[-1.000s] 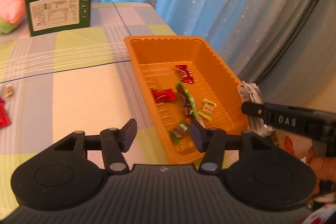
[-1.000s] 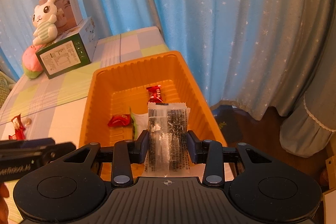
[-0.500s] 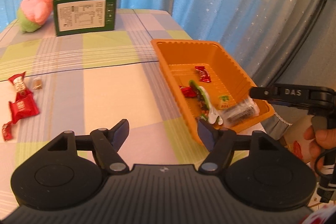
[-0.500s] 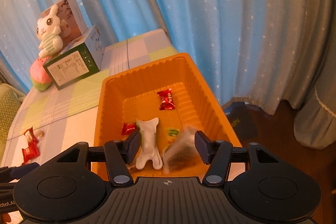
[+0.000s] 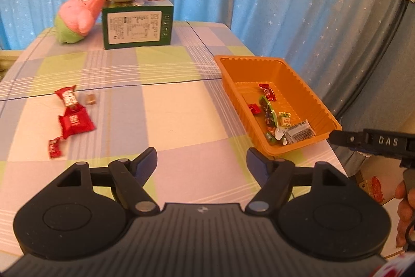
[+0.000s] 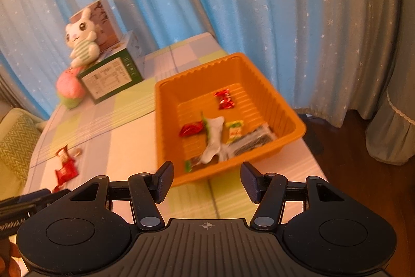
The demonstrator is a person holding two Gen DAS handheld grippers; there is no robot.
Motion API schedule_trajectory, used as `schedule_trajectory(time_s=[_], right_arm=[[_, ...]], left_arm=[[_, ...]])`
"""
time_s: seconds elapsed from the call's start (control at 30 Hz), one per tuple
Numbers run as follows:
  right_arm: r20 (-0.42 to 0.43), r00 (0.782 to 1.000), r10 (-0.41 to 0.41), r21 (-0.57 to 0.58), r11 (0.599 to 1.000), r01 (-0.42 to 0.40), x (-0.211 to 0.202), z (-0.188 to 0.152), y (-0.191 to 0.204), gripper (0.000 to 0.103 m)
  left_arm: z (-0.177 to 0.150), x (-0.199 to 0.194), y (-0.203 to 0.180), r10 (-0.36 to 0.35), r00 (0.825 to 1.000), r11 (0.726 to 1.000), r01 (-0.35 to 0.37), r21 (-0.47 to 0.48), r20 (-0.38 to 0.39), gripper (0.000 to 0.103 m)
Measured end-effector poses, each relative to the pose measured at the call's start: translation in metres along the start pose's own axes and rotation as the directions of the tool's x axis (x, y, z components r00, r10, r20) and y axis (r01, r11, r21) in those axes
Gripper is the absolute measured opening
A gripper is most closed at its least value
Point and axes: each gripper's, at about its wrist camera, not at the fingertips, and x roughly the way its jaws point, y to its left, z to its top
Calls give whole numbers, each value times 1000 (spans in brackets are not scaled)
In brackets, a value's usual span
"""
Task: Organize snacks
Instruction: 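Withdraw both open tools from the tray toward the red candies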
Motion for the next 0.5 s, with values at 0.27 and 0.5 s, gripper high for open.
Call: schedule_trajectory(time_s=[0.27, 0.5], right_arm=[[-11, 1000, 28, -54, 998, -28, -22, -25, 38, 57], [-26, 997, 67, -124, 990, -70, -29, -42, 76, 57]], left_arm=[[-13, -38, 21, 28, 999, 999, -28, -19, 27, 76], [-18, -69, 43, 64, 996, 998, -62, -33, 56, 77]])
